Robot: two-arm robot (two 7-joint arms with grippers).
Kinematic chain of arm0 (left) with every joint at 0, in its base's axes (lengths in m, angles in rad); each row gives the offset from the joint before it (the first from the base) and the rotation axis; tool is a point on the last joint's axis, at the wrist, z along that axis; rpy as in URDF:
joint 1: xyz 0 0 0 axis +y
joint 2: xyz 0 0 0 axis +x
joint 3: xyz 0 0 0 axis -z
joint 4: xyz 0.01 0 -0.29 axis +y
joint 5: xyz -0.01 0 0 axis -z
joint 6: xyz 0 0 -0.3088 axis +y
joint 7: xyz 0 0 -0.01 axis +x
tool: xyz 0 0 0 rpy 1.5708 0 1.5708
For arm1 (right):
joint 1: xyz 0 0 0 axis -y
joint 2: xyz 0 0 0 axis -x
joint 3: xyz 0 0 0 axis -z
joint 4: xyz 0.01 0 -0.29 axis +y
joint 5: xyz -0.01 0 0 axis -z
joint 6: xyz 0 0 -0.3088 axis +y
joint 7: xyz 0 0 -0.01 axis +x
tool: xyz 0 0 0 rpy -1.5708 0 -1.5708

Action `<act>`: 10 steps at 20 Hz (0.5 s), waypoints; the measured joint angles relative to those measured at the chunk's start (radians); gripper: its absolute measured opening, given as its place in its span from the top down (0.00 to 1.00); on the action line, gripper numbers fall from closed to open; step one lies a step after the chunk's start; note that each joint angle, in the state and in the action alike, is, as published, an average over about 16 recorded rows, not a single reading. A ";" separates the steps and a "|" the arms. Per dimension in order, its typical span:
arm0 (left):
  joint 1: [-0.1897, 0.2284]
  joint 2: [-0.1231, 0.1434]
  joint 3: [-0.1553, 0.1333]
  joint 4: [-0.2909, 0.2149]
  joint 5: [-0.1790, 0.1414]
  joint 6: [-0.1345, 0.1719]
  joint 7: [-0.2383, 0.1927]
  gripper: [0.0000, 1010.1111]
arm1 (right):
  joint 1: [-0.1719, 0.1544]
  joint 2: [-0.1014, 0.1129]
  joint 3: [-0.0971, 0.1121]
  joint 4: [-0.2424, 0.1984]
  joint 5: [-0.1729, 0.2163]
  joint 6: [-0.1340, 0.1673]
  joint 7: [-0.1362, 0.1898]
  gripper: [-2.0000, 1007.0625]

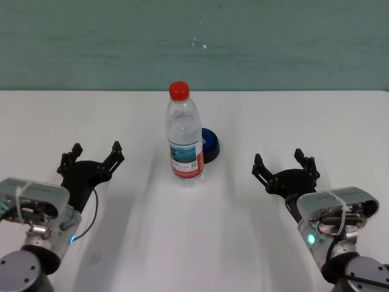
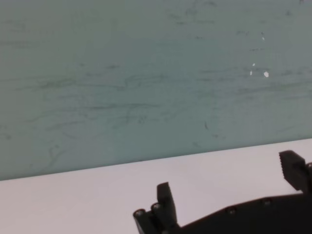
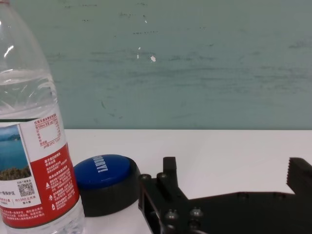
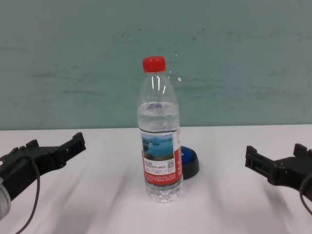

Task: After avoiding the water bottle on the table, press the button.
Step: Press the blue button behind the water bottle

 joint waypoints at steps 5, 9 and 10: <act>0.011 0.001 -0.005 -0.009 0.002 -0.004 -0.011 0.00 | 0.000 0.000 0.000 0.000 0.000 0.000 0.000 0.00; 0.029 0.002 -0.012 -0.023 0.006 -0.009 -0.024 0.00 | 0.000 0.000 0.000 0.000 0.000 0.000 0.000 0.00; 0.034 0.003 -0.014 -0.028 0.008 -0.010 -0.028 0.00 | 0.000 0.000 0.000 0.000 0.000 0.000 0.000 0.00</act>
